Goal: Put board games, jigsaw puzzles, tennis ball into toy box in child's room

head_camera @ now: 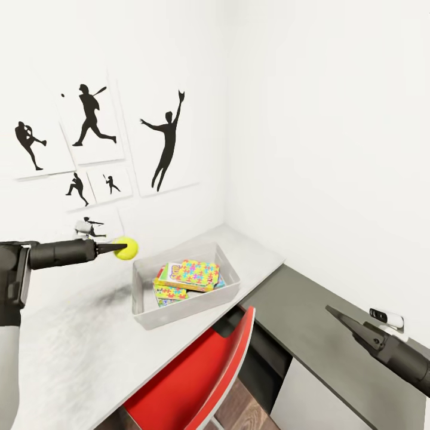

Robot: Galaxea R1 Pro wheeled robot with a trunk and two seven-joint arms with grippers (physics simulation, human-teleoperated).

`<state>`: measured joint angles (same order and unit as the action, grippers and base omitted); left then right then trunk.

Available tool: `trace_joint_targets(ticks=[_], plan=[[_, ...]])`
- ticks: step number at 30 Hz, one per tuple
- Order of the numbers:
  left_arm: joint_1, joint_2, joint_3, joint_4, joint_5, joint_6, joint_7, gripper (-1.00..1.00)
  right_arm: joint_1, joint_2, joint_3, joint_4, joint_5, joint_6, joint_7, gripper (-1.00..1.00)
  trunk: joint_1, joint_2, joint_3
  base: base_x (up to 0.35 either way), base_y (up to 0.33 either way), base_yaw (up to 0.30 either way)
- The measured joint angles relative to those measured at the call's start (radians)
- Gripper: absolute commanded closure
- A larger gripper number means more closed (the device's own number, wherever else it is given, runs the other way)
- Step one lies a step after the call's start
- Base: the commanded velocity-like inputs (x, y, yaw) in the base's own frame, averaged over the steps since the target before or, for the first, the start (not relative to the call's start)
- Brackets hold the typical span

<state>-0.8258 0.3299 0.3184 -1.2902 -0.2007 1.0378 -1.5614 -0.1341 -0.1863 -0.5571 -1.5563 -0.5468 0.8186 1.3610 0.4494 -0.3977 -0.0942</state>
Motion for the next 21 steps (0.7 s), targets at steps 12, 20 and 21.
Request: trace_joint_targets(ticks=[12,20,21], plan=[[-0.049,-0.052,-0.034,-0.008,-0.035,0.000,0.000,1.00,0.000,0.000,-0.002,0.001,0.000,0.000,0.004,-1.00,0.000,0.000,0.000,0.000,0.000,0.019],[-0.049,-0.053,-0.037,-0.048,-0.035,0.000,0.000,1.00,0.000,-0.001,-0.004,0.002,-0.001,0.000,0.005,-1.00,0.000,0.000,0.000,0.070,0.000,0.198],[-0.049,-0.053,-0.037,-0.050,-0.036,0.000,0.000,1.00,0.000,-0.001,-0.004,0.002,-0.001,0.000,0.005,-1.00,0.000,0.000,0.000,0.203,0.000,0.082]])
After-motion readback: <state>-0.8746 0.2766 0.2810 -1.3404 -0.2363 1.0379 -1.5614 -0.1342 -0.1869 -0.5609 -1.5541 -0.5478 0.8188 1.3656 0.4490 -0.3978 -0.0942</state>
